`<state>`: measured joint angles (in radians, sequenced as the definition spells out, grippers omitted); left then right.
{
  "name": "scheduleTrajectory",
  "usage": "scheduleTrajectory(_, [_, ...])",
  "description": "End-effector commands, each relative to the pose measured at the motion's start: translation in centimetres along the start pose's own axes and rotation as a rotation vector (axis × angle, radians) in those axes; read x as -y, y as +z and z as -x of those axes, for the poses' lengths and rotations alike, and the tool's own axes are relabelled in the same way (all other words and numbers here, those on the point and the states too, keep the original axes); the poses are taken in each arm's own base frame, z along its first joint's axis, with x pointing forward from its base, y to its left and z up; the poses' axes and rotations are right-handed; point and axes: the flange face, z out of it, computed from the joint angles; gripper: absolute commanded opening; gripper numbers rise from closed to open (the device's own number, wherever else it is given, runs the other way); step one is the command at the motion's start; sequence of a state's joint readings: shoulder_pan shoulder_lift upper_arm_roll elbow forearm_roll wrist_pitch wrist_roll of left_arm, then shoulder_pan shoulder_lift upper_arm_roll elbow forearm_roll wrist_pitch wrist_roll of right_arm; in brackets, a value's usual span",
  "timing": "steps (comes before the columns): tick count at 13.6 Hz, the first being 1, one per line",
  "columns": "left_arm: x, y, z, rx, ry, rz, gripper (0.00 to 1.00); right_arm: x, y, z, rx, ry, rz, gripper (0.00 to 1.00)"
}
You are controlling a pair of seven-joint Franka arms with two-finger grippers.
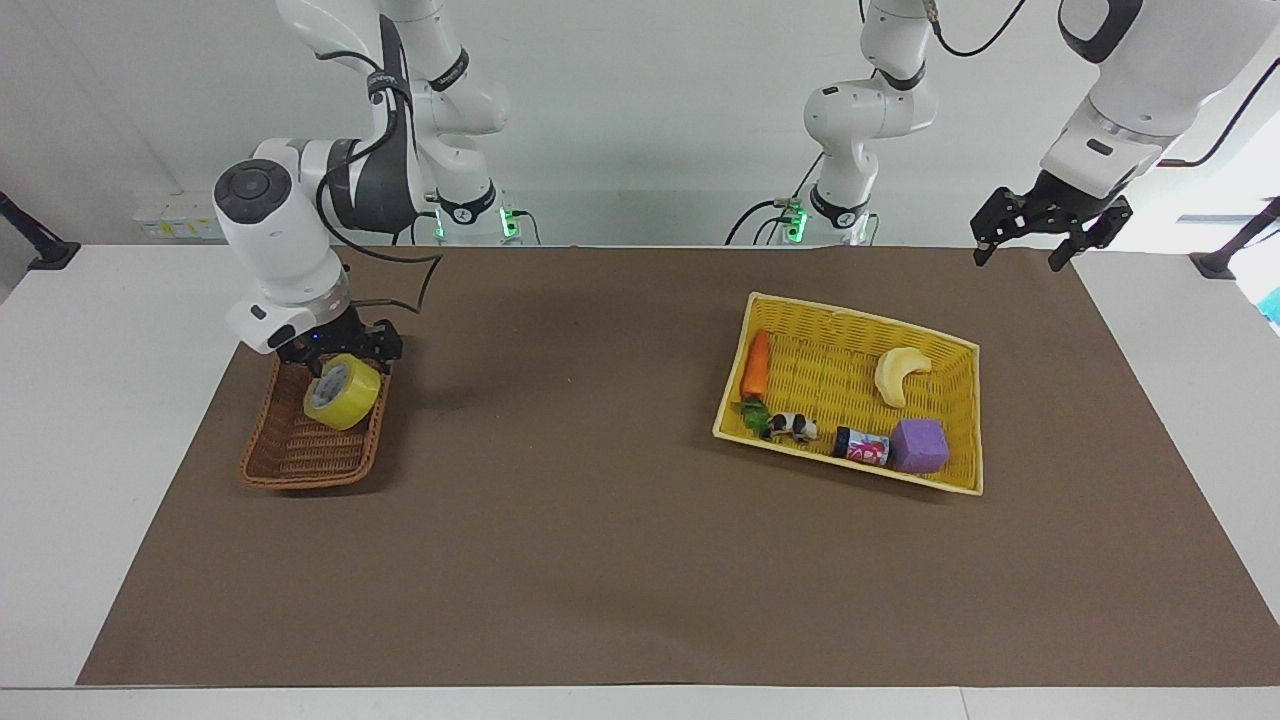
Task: Move tape to another basket
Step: 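Set the tape down in the wicker basket with the right gripper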
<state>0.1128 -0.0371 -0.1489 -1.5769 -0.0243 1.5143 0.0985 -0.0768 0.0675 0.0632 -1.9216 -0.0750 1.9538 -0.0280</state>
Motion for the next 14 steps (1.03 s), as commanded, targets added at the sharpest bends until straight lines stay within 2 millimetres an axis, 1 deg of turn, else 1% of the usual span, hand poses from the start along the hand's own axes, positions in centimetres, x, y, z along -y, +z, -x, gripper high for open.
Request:
scheduleTrajectory(1, [0.1, -0.6, 0.3, -0.002, -0.003, -0.015, 1.00, 1.6, -1.8, 0.9, -0.004, 0.060, -0.053, 1.00])
scheduleTrajectory(3, [0.1, -0.6, 0.3, -0.002, -0.003, -0.015, 1.00, 3.2, -2.5, 1.4, 0.013, 0.111, -0.051, 1.00])
scheduleTrajectory(5, [0.1, -0.6, 0.3, -0.002, -0.003, -0.015, 1.00, 5.0, -3.8, 1.6, -0.006, 0.154, -0.057, 1.00])
scheduleTrajectory(6, [0.1, -0.6, 0.3, -0.002, -0.003, -0.015, 1.00, 5.5, -5.4, 1.5, -0.029, 0.186, -0.101, 1.00])
scheduleTrajectory(8, [0.1, -0.6, 0.3, -0.002, -0.003, -0.015, 1.00, 5.0, -8.4, 1.0, -0.043, 0.202, -0.137, 1.00])
scheduleTrajectory(9, [0.1, -0.6, 0.3, -0.002, -0.003, -0.015, 1.00, 4.6, -9.4, 1.0, -0.046, 0.207, -0.137, 1.00])
scheduleTrajectory(10, [0.1, -0.6, 0.3, -0.002, -0.003, -0.015, 1.00, 4.2, -10.5, 1.3, -0.056, 0.209, -0.137, 1.00])
scheduleTrajectory(11, [0.1, -0.6, 0.3, -0.002, -0.003, -0.015, 1.00, 3.8, -12.0, 1.8, -0.070, 0.212, -0.136, 1.00])
scheduleTrajectory(14, [0.1, -0.6, 0.3, -0.002, -0.003, -0.015, 1.00, 3.4, -16.0, 2.3, -0.087, 0.207, -0.120, 1.00])
